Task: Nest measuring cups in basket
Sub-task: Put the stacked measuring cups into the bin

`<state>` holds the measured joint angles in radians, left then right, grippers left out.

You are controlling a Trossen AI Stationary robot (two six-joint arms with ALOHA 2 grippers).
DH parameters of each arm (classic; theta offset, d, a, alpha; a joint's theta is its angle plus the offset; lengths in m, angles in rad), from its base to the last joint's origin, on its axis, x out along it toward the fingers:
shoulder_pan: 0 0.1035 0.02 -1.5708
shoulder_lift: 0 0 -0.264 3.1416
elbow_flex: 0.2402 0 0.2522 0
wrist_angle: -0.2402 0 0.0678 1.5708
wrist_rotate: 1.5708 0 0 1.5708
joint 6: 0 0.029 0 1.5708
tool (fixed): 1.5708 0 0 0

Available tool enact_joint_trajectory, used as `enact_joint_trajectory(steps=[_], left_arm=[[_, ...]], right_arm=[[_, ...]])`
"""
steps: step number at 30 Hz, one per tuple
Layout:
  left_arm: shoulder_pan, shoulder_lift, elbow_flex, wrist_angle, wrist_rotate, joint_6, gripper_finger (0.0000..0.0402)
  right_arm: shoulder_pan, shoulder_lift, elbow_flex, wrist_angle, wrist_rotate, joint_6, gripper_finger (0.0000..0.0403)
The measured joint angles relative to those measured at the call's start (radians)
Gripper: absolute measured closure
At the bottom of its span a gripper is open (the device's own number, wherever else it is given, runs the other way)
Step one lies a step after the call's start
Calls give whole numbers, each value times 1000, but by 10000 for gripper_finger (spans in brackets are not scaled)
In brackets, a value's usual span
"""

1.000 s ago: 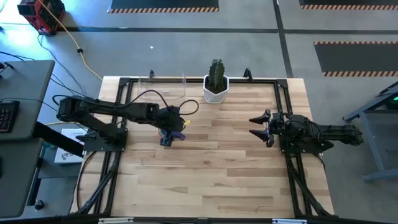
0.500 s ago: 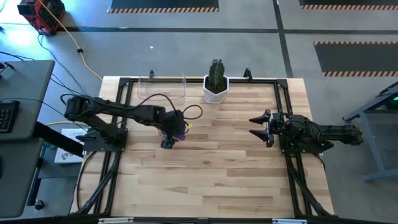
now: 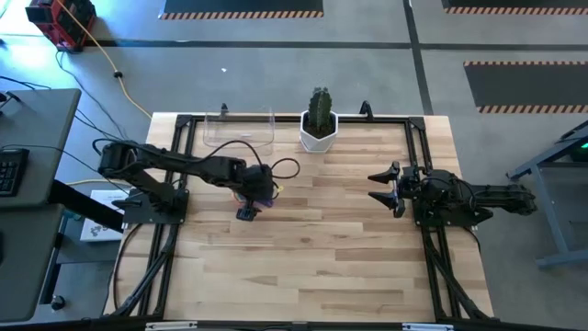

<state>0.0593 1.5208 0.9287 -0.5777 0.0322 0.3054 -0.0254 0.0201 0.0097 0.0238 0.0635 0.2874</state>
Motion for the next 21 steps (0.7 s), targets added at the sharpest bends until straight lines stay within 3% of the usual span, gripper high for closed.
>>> enact_joint_trajectory(steps=[21], left_arm=[[-1,89,1,27,-37,14,48]], right_arm=[[0,0,0,0,0,0,116]])
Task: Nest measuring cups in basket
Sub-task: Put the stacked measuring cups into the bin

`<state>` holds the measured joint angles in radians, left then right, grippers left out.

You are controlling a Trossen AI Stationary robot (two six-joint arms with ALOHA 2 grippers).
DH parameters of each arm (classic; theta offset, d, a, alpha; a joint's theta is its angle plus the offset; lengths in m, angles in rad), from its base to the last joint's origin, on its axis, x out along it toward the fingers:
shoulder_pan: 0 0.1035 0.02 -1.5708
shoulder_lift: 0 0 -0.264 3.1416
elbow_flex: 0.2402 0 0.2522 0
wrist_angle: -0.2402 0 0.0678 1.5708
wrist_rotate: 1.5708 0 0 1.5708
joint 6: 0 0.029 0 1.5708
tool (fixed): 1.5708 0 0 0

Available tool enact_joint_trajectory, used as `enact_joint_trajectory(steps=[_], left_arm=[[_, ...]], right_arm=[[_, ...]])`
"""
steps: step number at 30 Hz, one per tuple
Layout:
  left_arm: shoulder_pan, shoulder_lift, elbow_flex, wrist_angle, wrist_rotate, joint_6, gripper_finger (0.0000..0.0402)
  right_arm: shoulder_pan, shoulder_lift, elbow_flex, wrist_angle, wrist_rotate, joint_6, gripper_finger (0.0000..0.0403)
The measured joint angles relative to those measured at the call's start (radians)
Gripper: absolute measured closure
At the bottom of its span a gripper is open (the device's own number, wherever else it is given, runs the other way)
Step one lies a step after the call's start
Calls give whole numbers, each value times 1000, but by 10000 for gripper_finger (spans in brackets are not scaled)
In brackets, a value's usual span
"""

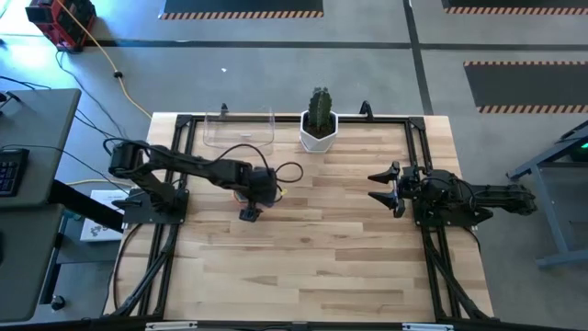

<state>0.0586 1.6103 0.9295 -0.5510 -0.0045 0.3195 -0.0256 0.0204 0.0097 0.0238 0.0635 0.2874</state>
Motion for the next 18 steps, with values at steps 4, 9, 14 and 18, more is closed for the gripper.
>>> enact_joint_trajectory(steps=[4,9,14,18], left_arm=[[-2,5,0,6,4,-3,55],[-2,5,0,4,3,-3,82],[-2,5,0,8,-9,-2,125],[-1,5,0,8,-11,-2,165]], right_arm=[[0,0,0,0,0,0,116],[0,0,0,0,0,0,116],[0,0,0,0,0,0,116],[0,0,0,0,0,0,116]])
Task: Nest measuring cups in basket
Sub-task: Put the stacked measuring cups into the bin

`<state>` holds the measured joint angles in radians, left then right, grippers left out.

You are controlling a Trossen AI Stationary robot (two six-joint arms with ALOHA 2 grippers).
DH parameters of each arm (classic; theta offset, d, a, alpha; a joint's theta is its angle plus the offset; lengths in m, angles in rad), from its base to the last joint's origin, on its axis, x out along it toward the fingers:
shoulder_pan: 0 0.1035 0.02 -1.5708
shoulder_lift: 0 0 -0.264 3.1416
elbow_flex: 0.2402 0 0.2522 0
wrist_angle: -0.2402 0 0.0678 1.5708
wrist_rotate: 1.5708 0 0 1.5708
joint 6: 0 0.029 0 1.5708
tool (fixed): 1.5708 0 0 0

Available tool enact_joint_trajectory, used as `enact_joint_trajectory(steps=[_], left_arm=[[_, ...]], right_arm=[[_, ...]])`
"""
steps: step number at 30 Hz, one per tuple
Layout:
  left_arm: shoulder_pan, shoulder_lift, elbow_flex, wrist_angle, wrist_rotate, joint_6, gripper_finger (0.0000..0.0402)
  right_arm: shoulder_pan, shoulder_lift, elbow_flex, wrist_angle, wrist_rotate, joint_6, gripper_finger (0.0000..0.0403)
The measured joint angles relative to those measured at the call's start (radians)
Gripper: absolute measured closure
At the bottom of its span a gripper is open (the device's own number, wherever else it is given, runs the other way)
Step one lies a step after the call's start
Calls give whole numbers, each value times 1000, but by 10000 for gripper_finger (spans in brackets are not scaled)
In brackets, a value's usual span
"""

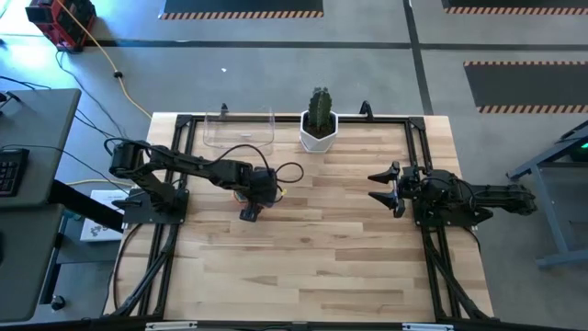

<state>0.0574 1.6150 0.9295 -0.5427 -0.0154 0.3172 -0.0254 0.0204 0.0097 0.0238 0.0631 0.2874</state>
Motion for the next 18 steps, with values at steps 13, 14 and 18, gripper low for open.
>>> enact_joint_trajectory(steps=[13,14,18], left_arm=[[0,-1,0,4,-2,2,259],[0,-1,0,3,-2,2,259],[0,-1,0,3,-2,2,259]], right_arm=[[0,0,0,0,0,0,116],[0,0,0,0,0,0,116],[0,0,0,0,0,0,116]])
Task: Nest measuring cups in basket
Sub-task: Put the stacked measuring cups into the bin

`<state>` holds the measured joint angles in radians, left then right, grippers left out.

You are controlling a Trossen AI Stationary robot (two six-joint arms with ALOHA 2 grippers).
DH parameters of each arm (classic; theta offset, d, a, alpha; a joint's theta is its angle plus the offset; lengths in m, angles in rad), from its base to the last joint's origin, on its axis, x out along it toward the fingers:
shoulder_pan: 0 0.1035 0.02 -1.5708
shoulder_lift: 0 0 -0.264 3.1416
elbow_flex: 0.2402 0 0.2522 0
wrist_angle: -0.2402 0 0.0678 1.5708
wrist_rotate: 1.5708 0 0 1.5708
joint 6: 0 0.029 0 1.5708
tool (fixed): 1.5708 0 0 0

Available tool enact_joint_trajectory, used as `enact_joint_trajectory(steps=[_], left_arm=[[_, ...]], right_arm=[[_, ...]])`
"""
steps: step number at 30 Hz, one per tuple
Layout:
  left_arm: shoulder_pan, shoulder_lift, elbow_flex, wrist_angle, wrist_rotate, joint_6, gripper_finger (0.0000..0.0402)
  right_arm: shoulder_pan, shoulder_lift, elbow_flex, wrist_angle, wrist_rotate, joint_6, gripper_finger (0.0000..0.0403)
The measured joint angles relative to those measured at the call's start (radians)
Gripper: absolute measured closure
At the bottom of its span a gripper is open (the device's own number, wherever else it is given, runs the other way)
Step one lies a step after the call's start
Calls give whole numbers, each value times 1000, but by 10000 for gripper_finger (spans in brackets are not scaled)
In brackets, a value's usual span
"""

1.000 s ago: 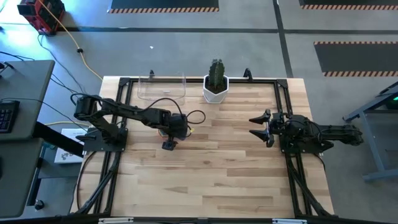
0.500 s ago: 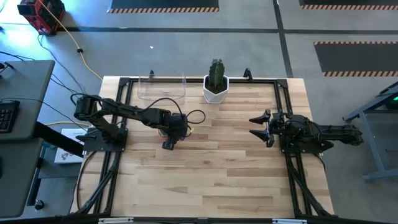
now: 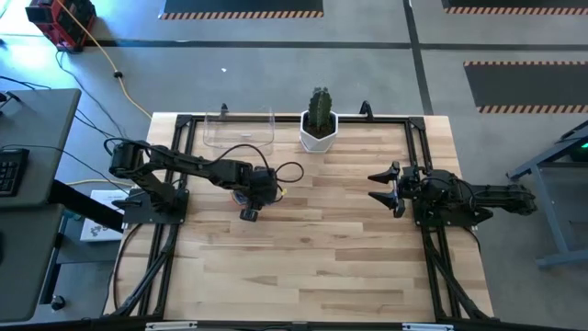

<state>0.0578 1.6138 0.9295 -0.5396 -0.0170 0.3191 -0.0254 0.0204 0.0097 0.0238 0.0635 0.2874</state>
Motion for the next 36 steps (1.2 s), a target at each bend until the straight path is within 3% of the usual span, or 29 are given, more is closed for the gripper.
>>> enact_joint_trajectory(steps=[36], left_arm=[[2,0,64,-138,-34,52,259]], right_arm=[[0,0,0,0,0,0,116]])
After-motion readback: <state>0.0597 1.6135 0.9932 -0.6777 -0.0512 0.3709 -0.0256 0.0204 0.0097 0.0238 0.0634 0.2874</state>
